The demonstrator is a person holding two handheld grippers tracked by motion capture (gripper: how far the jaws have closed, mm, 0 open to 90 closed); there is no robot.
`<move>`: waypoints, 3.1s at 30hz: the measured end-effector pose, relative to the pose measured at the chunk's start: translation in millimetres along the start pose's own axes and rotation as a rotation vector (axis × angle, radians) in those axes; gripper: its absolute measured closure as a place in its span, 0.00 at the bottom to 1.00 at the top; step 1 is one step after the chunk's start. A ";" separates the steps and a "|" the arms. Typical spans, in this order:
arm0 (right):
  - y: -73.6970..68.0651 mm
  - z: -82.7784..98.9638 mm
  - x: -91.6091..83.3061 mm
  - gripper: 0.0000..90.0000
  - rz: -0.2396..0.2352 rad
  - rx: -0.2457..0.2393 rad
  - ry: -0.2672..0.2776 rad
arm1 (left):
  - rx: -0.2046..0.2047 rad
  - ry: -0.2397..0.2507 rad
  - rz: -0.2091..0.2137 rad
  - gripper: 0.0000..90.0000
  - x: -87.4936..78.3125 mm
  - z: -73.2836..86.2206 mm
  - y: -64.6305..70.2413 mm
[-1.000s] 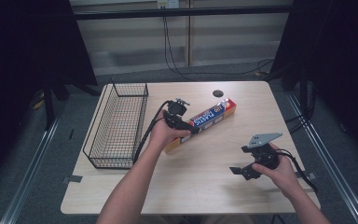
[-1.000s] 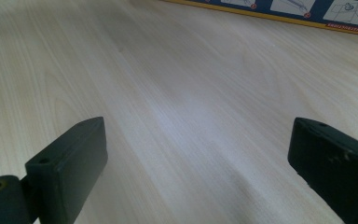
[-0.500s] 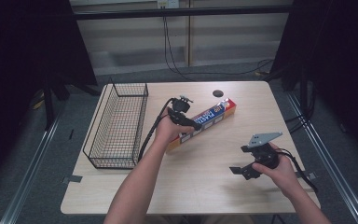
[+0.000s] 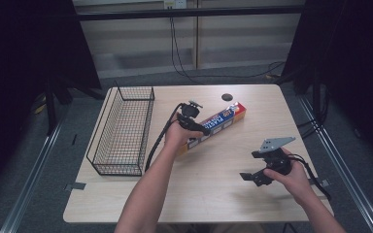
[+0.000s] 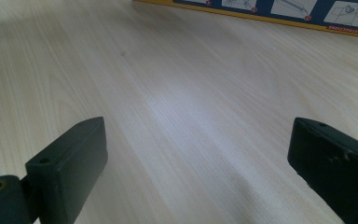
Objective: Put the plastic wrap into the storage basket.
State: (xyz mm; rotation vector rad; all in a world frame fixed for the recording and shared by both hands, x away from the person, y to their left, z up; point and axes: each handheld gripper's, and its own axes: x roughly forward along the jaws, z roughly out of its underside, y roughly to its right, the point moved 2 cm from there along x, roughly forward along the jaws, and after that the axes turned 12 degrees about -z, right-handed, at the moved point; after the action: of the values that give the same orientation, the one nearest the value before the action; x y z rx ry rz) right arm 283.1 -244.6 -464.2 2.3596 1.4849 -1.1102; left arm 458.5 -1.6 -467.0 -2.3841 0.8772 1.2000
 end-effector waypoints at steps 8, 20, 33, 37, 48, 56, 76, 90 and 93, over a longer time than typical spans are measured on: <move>1.5 0.5 -2.0 0.05 -0.007 0.010 0.013 | 0.007 -0.006 -0.026 0.35 3.2 1.4 0.9; 2.6 0.6 -0.5 0.05 -0.005 0.013 0.011 | -0.011 -0.074 -0.010 0.43 -17.7 18.2 4.5; 1.4 -1.9 0.9 0.05 -0.006 0.009 0.018 | -0.033 -0.080 -0.021 0.30 -14.3 16.8 5.7; 2.9 -0.8 -0.1 0.05 -0.005 0.010 0.012 | -0.005 -0.072 -0.013 0.28 -4.1 9.1 8.0; 5.2 1.4 -4.2 0.05 0.001 0.014 0.020 | 0.063 -0.121 -0.051 0.45 5.1 0.5 20.5; 5.2 1.3 -4.8 0.05 -0.007 0.016 0.025 | 0.034 -0.196 -0.072 0.48 -13.4 1.7 15.8; 4.1 0.7 -6.1 0.05 0.000 0.013 0.033 | -0.042 -0.208 -0.137 0.48 -86.0 -14.2 -2.3; 3.2 -0.2 -6.1 0.05 -0.002 0.022 0.042 | -0.092 -0.211 -0.169 0.48 -118.3 -13.5 -20.5; 3.1 -0.4 -5.2 0.05 -0.006 0.021 0.043 | -0.116 -0.224 -0.176 0.48 -123.9 -12.7 -22.7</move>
State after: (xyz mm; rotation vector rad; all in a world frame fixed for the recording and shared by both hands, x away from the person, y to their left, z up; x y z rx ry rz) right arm 284.6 -249.8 -461.3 2.4097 1.5020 -1.0878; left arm 424.6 55.4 -359.1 -2.2995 0.5300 1.4446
